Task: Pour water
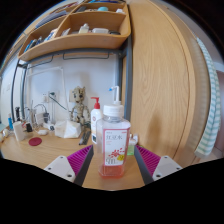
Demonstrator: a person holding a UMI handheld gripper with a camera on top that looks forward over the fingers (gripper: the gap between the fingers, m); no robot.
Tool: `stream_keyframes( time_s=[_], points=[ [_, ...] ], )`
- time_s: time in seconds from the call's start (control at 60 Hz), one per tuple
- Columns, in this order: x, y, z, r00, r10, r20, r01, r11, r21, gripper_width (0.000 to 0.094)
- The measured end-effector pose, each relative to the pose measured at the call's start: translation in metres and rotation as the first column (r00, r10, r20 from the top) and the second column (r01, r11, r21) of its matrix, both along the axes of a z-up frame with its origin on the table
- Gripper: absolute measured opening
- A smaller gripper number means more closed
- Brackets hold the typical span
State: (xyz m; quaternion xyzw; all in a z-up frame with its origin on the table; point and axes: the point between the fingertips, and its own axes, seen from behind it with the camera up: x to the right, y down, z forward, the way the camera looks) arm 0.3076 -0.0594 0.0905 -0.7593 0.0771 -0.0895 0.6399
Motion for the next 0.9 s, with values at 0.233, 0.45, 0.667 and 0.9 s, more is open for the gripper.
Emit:
stream_keyframes(
  time_s=[0.233, 0.45, 0.667, 0.9],
  points=[
    [0.01, 0.034, 0.001, 1.0, -0.006, 0.021, 0.005, 1.0, 0.015, 0.0744],
    [0.007, 0.041, 0.004, 0.999, -0.012, 0.035, 0.011, 1.0, 0.028, 0.0491],
    [-0.004, 0.043, 0.009, 0.992, -0.008, 0.125, 0.006, 1.0, 0.018, 0.042],
    [-0.076, 0.062, 0.048, 0.916, 0.071, 0.395, -0.066, 0.997, -0.026, 0.0421]
  ],
)
